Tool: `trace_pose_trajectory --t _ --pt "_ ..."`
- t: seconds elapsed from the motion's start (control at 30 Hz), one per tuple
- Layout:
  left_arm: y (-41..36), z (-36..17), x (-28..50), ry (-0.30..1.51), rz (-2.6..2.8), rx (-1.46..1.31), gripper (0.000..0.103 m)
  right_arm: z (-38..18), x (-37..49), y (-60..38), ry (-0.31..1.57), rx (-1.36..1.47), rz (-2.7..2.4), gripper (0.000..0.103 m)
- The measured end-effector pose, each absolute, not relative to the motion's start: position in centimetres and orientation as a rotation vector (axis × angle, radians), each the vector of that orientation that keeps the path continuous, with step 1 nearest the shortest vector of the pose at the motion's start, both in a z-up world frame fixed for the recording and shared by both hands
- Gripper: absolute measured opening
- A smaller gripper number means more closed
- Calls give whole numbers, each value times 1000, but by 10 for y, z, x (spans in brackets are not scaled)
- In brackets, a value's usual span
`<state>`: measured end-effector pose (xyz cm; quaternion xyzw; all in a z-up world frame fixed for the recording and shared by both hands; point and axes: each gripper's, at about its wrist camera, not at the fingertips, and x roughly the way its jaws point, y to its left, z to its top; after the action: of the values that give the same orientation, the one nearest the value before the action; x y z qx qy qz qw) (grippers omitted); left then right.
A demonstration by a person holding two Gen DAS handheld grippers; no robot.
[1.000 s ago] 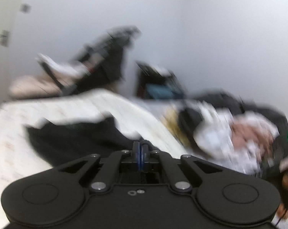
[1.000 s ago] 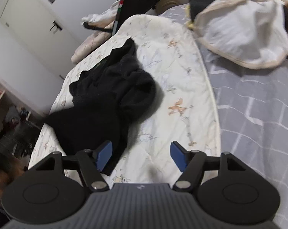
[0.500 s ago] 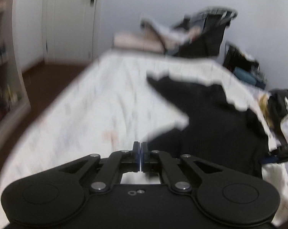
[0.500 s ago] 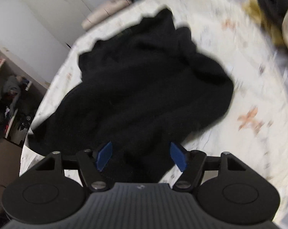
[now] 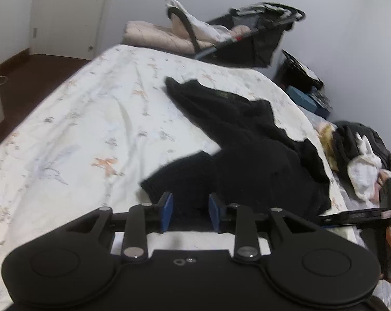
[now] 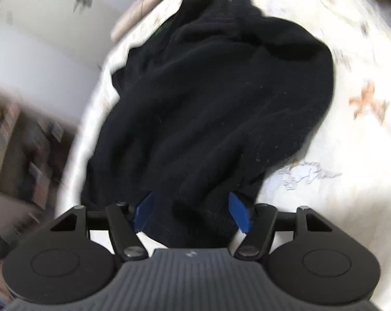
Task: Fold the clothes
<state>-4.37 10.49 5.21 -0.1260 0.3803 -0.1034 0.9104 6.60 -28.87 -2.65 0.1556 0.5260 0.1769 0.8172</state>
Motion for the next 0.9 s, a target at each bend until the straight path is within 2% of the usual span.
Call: trace_pose_trajectory --t 0.03,0.07,0.2,0.37,0.5,0.67,0.8,0.83,0.87,0.9 --pt "103 51 -44 781 -225 -257 32 -26 67 -274 1121 238 373 95" --pt "101 51 -45 779 -237 -255 32 -26 69 -267 1128 209 381 103" --pt "97 52 -50 757 -275 -248 35 -26 78 -228 1185 57 304 103" --pt "95 49 -50 756 -298 -257 37 -5 62 -254 1076 136 217 103" --pt "90 49 -54 749 -314 -230 37 -34 77 -287 1099 334 228 103" --pt "92 51 -55 739 -312 -238 38 -37 94 -286 1012 496 156 103" --pt "91 52 -53 746 -317 -226 38 -45 89 -308 920 783 129 103" --pt "91 52 -53 746 -317 -220 38 -53 83 -322 869 927 161 98" --pt "90 51 -53 747 -319 -218 38 -56 83 -325 882 954 158 88" --pt "90 51 -52 748 -319 -219 38 -56 87 -325 943 901 153 62"
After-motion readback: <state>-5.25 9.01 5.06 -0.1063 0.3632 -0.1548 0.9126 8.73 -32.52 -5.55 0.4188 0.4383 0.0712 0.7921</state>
